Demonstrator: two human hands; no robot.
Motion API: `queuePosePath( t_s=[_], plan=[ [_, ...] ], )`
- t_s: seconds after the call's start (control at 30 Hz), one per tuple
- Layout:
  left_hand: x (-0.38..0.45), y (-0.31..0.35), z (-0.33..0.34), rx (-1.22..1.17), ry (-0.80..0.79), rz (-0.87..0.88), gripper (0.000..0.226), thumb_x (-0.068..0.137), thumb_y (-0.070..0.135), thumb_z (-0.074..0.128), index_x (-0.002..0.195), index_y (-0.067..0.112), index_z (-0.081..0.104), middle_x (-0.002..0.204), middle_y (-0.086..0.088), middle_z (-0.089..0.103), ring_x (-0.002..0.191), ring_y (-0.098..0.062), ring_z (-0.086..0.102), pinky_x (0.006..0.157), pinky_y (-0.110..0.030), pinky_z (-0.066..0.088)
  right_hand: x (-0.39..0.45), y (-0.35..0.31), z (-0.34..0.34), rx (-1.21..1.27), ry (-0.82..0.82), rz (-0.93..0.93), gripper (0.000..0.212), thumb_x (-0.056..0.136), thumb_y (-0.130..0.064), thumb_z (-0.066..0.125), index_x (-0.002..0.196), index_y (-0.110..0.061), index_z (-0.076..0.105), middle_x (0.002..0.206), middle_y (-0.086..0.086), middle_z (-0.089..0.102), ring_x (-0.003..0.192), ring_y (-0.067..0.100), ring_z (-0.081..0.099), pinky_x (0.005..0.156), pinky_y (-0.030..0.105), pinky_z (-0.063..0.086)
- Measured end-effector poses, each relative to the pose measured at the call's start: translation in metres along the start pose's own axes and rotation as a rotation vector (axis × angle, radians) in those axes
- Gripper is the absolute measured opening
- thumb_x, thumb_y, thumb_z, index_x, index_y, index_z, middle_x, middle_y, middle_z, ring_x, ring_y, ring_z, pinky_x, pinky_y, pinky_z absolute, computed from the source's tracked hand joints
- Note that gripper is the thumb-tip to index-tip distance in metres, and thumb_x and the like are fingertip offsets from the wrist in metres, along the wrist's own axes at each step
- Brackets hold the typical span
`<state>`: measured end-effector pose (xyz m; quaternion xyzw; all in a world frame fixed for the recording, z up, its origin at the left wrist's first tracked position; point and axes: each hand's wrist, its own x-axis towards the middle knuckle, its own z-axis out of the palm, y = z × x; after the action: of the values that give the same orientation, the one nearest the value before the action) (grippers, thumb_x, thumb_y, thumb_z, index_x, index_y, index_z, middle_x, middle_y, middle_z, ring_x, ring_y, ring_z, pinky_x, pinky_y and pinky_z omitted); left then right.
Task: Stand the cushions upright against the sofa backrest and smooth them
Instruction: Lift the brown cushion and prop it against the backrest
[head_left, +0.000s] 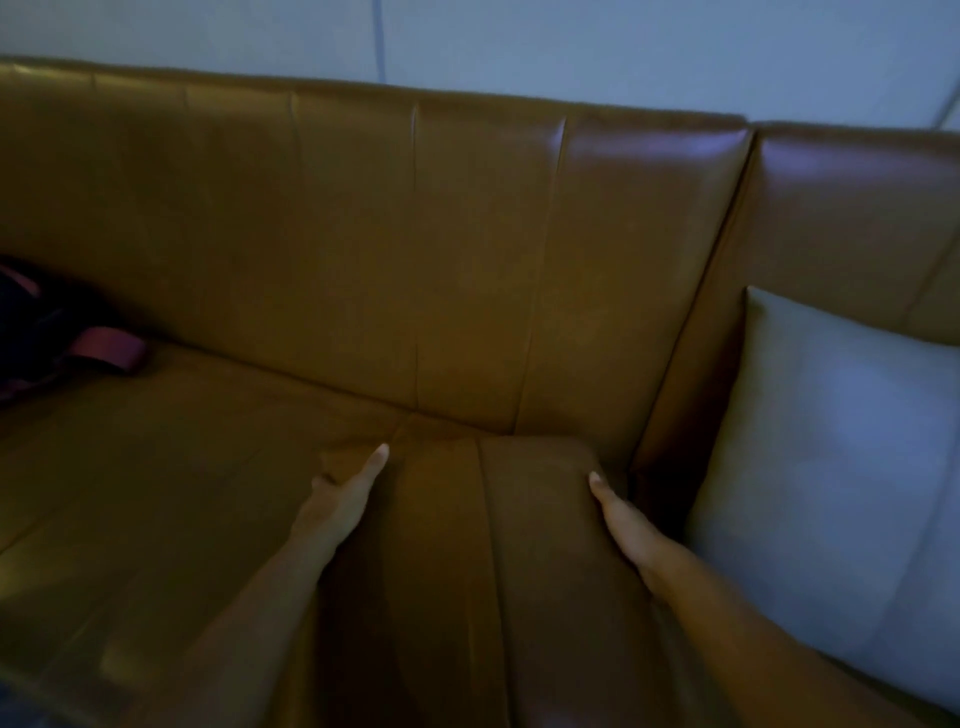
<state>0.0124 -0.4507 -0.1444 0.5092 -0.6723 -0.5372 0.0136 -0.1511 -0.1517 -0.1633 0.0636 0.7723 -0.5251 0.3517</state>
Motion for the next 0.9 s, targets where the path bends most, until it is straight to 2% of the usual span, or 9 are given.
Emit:
queuePosePath(
  t_s=[0.07, 0.17, 0.27, 0.37, 0.43, 0.53, 0.63, 0.77, 0.9],
  plan=[
    [-0.008, 0.011, 0.000, -0.046, 0.014, 0.059, 0.127, 0.063, 0.089, 0.054, 0.158, 0.016, 0.015, 0.161, -0.016, 0.026, 0.143, -0.042, 0.031, 0.113, -0.058, 0.028, -0.019, -0.014, -0.001, 0.049, -0.016, -0.060, 0.110, 0.062, -0.090, 0.052, 0.150, -0.028, 0.032, 0.134, 0.012, 0.057, 0.109, 0.033, 0.062, 0.096, 0.050, 0.050],
    [-0.022, 0.042, -0.001, -0.109, 0.071, 0.200, 0.120, 0.061, 0.088, 0.058, 0.155, 0.021, 0.024, 0.154, -0.014, 0.039, 0.134, -0.043, 0.042, 0.110, -0.058, 0.036, -0.033, -0.039, -0.013, 0.119, 0.047, -0.253, 0.082, 0.081, -0.076, 0.049, 0.147, -0.029, 0.034, 0.131, 0.007, 0.057, 0.110, 0.028, 0.060, 0.095, 0.045, 0.050],
    [-0.039, 0.091, -0.004, -0.181, 0.161, 0.416, 0.118, 0.058, 0.087, 0.058, 0.154, 0.028, 0.024, 0.151, -0.012, 0.044, 0.132, -0.042, 0.045, 0.108, -0.056, 0.038, -0.045, -0.073, -0.029, 0.161, 0.159, -0.494, 0.069, 0.088, -0.069, 0.044, 0.145, -0.031, 0.039, 0.132, 0.001, 0.058, 0.116, 0.023, 0.056, 0.104, 0.044, 0.043],
    [-0.052, 0.136, 0.000, -0.235, 0.224, 0.607, 0.123, 0.055, 0.087, 0.058, 0.156, 0.031, 0.017, 0.153, -0.008, 0.041, 0.135, -0.038, 0.043, 0.110, -0.055, 0.036, -0.052, -0.105, -0.048, 0.188, 0.234, -0.644, 0.066, 0.089, -0.070, 0.039, 0.146, -0.036, 0.035, 0.134, -0.006, 0.055, 0.121, 0.018, 0.051, 0.106, 0.041, 0.038],
    [-0.054, 0.158, 0.006, -0.244, 0.197, 0.690, 0.127, 0.052, 0.090, 0.058, 0.156, 0.033, 0.011, 0.156, -0.006, 0.036, 0.137, -0.036, 0.040, 0.112, -0.055, 0.034, -0.055, -0.119, -0.061, 0.217, 0.273, -0.700, 0.067, 0.088, -0.073, 0.037, 0.145, -0.040, 0.034, 0.133, -0.009, 0.054, 0.119, 0.016, 0.051, 0.104, 0.039, 0.038],
    [-0.055, 0.180, 0.026, -0.192, 0.088, 0.688, 0.134, 0.050, 0.091, 0.060, 0.157, 0.035, 0.001, 0.162, -0.006, 0.022, 0.143, -0.036, 0.030, 0.114, -0.056, 0.029, -0.056, -0.130, -0.076, 0.267, 0.312, -0.710, 0.071, 0.088, -0.074, 0.035, 0.148, -0.035, 0.030, 0.133, -0.010, 0.052, 0.119, 0.015, 0.050, 0.107, 0.042, 0.037],
    [-0.058, 0.187, 0.052, -0.068, 0.030, 0.676, 0.128, 0.058, 0.084, 0.063, 0.157, 0.037, -0.004, 0.165, -0.006, 0.007, 0.148, -0.038, 0.019, 0.114, -0.058, 0.024, -0.055, -0.133, -0.089, 0.282, 0.354, -0.692, 0.071, 0.093, -0.066, 0.036, 0.151, -0.026, 0.028, 0.136, -0.009, 0.050, 0.121, 0.011, 0.047, 0.106, 0.035, 0.035],
    [-0.069, 0.183, 0.085, 0.148, 0.120, 0.785, 0.130, 0.051, 0.097, 0.051, 0.155, 0.041, -0.004, 0.167, -0.006, -0.004, 0.152, -0.035, 0.002, 0.118, -0.063, 0.014, -0.060, -0.141, -0.108, 0.197, 0.383, -0.767, 0.066, 0.097, -0.058, 0.036, 0.154, -0.026, 0.026, 0.152, -0.004, 0.041, 0.139, 0.015, 0.037, 0.116, 0.037, 0.028],
    [-0.097, 0.182, 0.121, 0.332, 0.211, 0.855, 0.122, 0.059, 0.094, 0.044, 0.157, 0.037, -0.002, 0.167, -0.011, -0.008, 0.151, -0.037, -0.010, 0.120, -0.059, 0.001, -0.075, -0.145, -0.121, 0.156, 0.372, -0.828, 0.061, 0.099, -0.055, 0.037, 0.152, -0.025, 0.032, 0.155, -0.006, 0.037, 0.142, 0.012, 0.031, 0.119, 0.036, 0.022]
  ],
)
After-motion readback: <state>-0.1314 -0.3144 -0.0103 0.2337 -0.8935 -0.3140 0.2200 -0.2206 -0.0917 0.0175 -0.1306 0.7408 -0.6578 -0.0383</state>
